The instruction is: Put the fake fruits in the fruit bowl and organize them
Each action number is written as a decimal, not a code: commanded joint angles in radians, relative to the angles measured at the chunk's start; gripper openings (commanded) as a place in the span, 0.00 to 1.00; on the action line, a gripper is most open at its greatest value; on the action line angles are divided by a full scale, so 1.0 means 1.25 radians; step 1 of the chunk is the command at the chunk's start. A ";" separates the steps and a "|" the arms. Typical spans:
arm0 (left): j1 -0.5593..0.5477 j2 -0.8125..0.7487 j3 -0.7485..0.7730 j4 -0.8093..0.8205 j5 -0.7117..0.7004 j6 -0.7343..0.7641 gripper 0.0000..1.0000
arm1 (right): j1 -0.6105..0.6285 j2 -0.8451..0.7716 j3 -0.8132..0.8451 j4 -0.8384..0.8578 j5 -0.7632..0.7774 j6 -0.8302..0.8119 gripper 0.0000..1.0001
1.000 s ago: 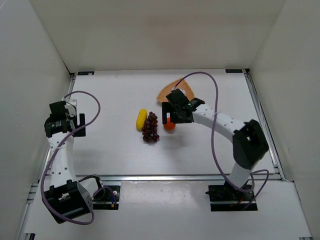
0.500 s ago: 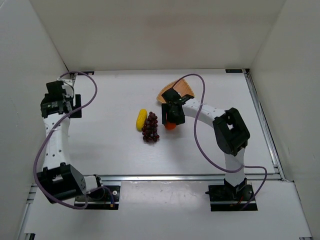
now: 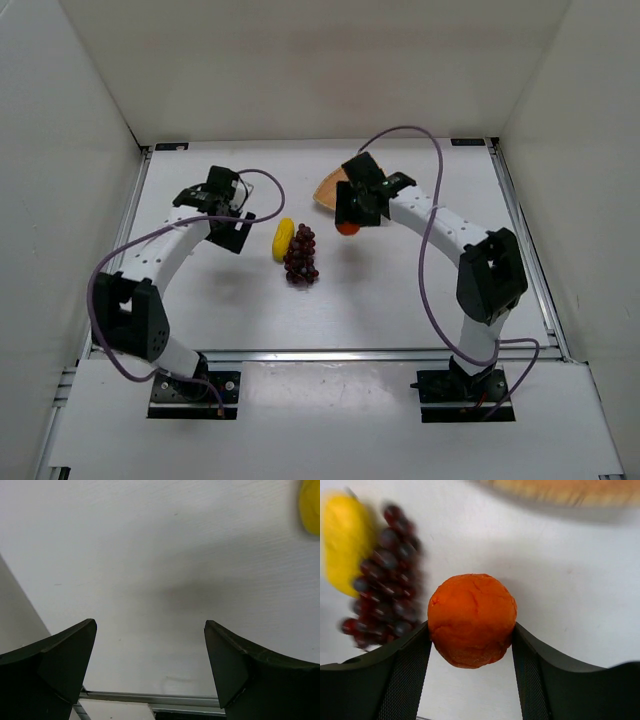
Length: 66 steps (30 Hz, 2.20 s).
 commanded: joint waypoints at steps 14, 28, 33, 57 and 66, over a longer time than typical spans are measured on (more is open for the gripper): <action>-0.143 0.374 0.298 -0.057 0.121 -0.048 1.00 | -0.157 0.375 0.525 0.005 0.089 -0.046 0.40; -0.150 0.506 0.417 -0.095 0.255 -0.063 1.00 | -0.165 0.222 0.374 0.021 0.060 -0.069 0.95; -0.150 0.554 0.424 -0.102 0.235 -0.063 0.92 | -0.165 0.130 0.276 0.029 0.059 -0.052 0.95; -0.221 0.554 0.670 0.030 0.002 -0.030 0.31 | -0.255 -0.313 -0.177 0.124 -0.028 0.023 0.95; -0.257 0.781 0.954 0.147 0.019 0.048 0.35 | -0.325 -0.370 -0.285 0.139 -0.036 -0.004 0.95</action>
